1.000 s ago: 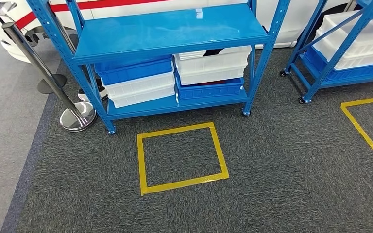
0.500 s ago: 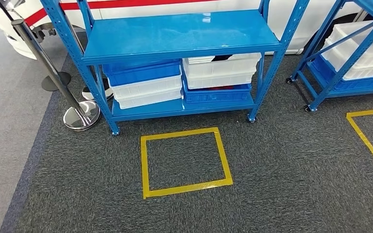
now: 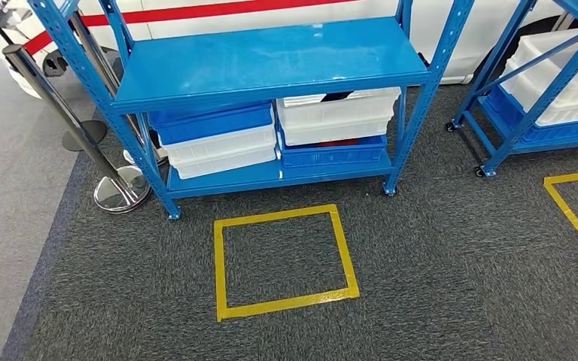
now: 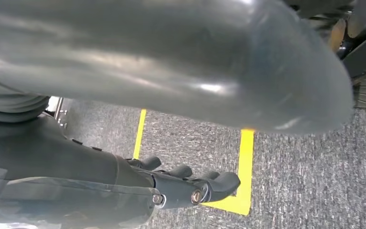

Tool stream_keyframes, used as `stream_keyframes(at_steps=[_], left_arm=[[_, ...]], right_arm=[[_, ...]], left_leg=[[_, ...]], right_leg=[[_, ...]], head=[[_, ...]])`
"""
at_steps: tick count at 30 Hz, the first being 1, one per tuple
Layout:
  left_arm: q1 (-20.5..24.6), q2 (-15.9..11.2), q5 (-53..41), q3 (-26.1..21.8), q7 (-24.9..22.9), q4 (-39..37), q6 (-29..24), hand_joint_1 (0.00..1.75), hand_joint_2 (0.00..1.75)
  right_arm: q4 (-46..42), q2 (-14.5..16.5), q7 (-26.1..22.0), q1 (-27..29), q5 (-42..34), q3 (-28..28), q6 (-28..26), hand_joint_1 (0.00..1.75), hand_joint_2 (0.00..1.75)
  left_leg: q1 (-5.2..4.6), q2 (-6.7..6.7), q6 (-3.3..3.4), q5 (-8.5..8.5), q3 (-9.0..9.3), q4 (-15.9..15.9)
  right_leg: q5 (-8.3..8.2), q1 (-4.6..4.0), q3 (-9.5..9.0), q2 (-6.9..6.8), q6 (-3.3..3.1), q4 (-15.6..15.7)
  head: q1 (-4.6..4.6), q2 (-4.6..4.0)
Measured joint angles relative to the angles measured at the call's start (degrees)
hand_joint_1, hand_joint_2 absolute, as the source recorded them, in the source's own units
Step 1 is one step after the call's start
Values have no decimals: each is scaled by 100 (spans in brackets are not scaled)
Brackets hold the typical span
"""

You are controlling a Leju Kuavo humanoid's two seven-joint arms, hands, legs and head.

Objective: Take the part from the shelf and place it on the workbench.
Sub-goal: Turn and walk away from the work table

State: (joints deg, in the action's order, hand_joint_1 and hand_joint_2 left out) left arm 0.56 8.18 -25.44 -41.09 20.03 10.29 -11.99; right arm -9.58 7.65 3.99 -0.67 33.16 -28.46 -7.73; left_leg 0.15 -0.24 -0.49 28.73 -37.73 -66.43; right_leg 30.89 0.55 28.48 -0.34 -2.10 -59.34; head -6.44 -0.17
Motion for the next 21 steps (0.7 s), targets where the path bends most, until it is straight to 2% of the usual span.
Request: stream_keyframes(at_steps=[1, 2, 3, 6, 8, 10, 11, 12, 13, 14, 16, 17, 18, 20, 21], left_arm=[[-11, -8, 8, -1, -6, -1, -4, 0, 0], [-19, -15, 14, -1, -11, -1, -10, 0, 0], [-25, -21, 17, -1, -16, -2, -15, 0, 0], [-21, -18, 25, -1, -21, -2, -22, 0, 0], [-13, -16, 27, -2, -19, -2, -26, 0, 0], [-4, -17, 26, -3, -19, -2, -31, 0, 0], [-2, -17, 24, -3, -19, -2, -32, 0, 0], [-3, -15, 23, -3, -19, -2, -32, 0, 0], [-9, -13, 22, -3, -19, -2, -30, 0, 0], [-15, -9, 21, -3, -20, -2, -28, 0, 0], [-31, -1, 22, -3, -21, -3, -32, 0, 0], [-33, 4, 24, -3, -20, -3, -53, 0, 0], [-36, 8, 28, -3, -20, -4, -83, 0, 0], [-32, 21, 31, -5, -21, -4, -144, 0, 0], [-29, 26, 32, -5, -21, -4, -160, 0, 0]], right_arm=[[3, 9, -3, 7, 5, 0, 10, 0, 0], [5, 20, -8, 6, 9, 0, 20, 0, 0], [7, 31, -14, 2, 13, 0, 33, 0, 0], [3, 37, -44, -30, 37, 0, 65, 0, 0], [1, 38, -55, -45, 80, 2, 70, 0, 0], [1, 39, -54, -47, 111, 5, 68, 0, 0], [1, 39, -48, -44, 117, 6, 66, 0, 0], [1, 39, -42, -38, 120, 7, 64, 0, 0], [1, 38, -36, -26, 119, 7, 62, 0, 0], [2, 37, -34, -9, 111, 7, 57, 0, 0], [4, 35, -37, 38, 80, 3, 42, 0, 0], [5, 34, -39, 45, 58, -1, 36, 0, 0], [5, 34, -40, 36, 39, -5, 34, 0, 0], [4, 35, -40, -4, 15, -9, 45, 0, 0], [3, 38, -40, -13, 8, -9, 52, 0, 0]], left_leg=[[-29, 15, 54, -217, 73, 319], [-59, 29, 100, -362, 140, 537], [-84, 37, 137, -412, 176, 653], [-81, -1, 223, -364, 396, 812], [-59, -40, 270, -347, 556, 893], [-60, -91, 294, -279, 631, 905], [-60, -133, 293, -236, 675, 904], [-59, -185, 289, -188, 732, 903], [-57, -244, 280, -135, 803, 901], [-54, -296, 267, -78, 881, 901], [-55, -374, 232, 44, 1000, 879], [-61, -398, 203, 104, 1025, 871], [-64, -415, 169, 148, 1055, 863], [-70, -420, 95, 176, 1104, 840], [-68, -369, 64, 171, 1114, 766]], right_leg=[[48, -9, -54, 4, 16, 4], [95, -11, -94, 9, 45, 14], [117, -8, -140, 14, 81, 6], [75, 6, -203, 16, 199, -169], [150, 21, 42, 26, 243, -642], [440, 33, 484, 34, 283, -1260], [596, 38, 682, 33, 300, -1458], [680, 42, 816, 34, 316, -1515], [648, 45, 875, 37, 321, -1406], [478, 48, 865, 49, 320, -1147], [-147, 43, 795, 94, 292, -481], [-377, 28, 778, 113, 263, -258], [-524, 12, 775, 126, 227, -131], [-506, 3, 715, 124, 140, -75], [-497, 12, 650, 116, 101, -44]], head=[[-1, 0], [-1, 0], [0, 0], [1, 0], [1, 0], [1, 0], [1, 0], [1, 0], [1, 0], [1, 0], [1, -1], [1, -1], [0, 0], [-2, 0], [-2, 0]])
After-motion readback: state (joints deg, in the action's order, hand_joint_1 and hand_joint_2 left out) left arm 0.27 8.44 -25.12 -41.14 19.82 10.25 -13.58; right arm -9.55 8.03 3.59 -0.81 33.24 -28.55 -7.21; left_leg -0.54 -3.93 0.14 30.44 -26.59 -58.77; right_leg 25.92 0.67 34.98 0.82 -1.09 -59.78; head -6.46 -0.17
